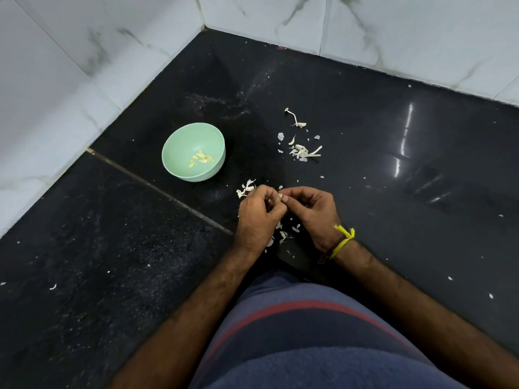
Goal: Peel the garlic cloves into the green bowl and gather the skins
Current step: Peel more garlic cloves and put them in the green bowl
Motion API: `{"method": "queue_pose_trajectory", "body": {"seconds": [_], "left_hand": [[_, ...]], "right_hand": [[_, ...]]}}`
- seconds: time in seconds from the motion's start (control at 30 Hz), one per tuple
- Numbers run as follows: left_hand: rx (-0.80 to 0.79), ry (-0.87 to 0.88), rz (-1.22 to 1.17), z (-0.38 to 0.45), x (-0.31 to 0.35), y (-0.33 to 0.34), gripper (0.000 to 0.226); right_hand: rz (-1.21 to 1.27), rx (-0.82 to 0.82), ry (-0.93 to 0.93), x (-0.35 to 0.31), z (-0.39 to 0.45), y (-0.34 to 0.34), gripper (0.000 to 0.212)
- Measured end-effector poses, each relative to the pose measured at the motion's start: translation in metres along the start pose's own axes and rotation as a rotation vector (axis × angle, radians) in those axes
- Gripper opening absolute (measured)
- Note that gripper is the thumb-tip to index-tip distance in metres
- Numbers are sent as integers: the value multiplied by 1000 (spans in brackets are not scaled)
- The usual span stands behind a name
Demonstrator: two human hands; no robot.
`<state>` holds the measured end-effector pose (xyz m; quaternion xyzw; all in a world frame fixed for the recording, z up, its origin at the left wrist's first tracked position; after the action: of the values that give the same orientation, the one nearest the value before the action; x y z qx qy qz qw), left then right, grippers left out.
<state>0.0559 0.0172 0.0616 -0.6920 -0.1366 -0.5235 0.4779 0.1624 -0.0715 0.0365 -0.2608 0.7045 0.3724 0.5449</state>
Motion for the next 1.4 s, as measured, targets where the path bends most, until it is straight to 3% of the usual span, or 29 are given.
{"method": "queue_pose_trajectory", "body": {"seconds": [0.17,0.4,0.6,0.73,1.13,1.4], "left_hand": [[-9,-113,-104,-2,-9,3,15],[-50,-285,-251,-4,-16,12,31],[-68,-424,-490,-9,-18,23,26],[-81,-413,-491,-9,-18,23,28],[-85,-367,-376,-11,-16,18,26],[-52,-391,-427,-7,-22,18,20]], "right_hand": [[-27,-3,45,3,3,-1,15],[-226,-18,-89,-7,5,5,8],[-81,28,-44,2,0,1,11],[-4,21,-7,1,-3,1,15],[-339,25,-44,-6,6,-2,10],[121,76,109,9,4,-12,11]]}}
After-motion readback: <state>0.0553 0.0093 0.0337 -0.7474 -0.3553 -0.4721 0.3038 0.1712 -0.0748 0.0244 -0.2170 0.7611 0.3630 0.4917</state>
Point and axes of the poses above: each hand's wrist, its own z-axis towards the middle knuckle, its own y-axis out of the palm, x = y × z, the point moved 10 cm from there along z, towards the middle knuckle, and after that the axes turned 1 degree about -x, right-handed, at the moved point
